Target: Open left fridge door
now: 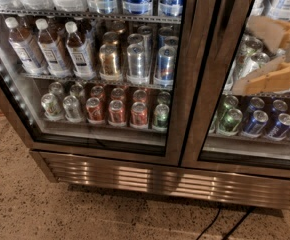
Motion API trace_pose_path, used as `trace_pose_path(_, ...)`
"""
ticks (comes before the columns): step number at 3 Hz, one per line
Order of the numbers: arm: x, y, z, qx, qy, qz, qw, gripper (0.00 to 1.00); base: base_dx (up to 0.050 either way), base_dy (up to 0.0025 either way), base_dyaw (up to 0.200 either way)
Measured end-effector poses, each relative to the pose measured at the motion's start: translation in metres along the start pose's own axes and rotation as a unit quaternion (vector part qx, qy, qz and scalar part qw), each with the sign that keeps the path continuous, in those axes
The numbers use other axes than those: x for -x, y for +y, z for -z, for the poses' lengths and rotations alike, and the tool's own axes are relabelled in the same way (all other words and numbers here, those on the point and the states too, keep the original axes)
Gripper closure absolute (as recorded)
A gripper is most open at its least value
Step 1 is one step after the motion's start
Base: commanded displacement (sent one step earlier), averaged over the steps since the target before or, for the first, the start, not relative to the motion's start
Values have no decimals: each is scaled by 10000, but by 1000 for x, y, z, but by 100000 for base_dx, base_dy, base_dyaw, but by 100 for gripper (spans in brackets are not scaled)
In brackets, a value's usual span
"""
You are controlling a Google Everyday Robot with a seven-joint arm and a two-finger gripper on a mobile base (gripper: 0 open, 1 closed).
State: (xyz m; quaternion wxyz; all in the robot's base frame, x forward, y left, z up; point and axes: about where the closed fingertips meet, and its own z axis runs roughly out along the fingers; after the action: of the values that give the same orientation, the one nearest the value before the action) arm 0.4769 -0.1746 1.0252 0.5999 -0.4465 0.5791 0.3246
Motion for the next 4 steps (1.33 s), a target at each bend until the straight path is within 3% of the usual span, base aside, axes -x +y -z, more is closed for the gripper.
trace_pose_path(1,1,-9,20,-342,-30,-3,9994,0,0,0,0)
trace_pose_path(2,2,-14,31,-528,-46,-5,9986,0,0,0,0)
trace_pose_path(3,2,-14,31,-529,-46,-6,9986,0,0,0,0)
trace_pose_path(4,2,8,9,-409,1,-148,9991,0,0,0,0)
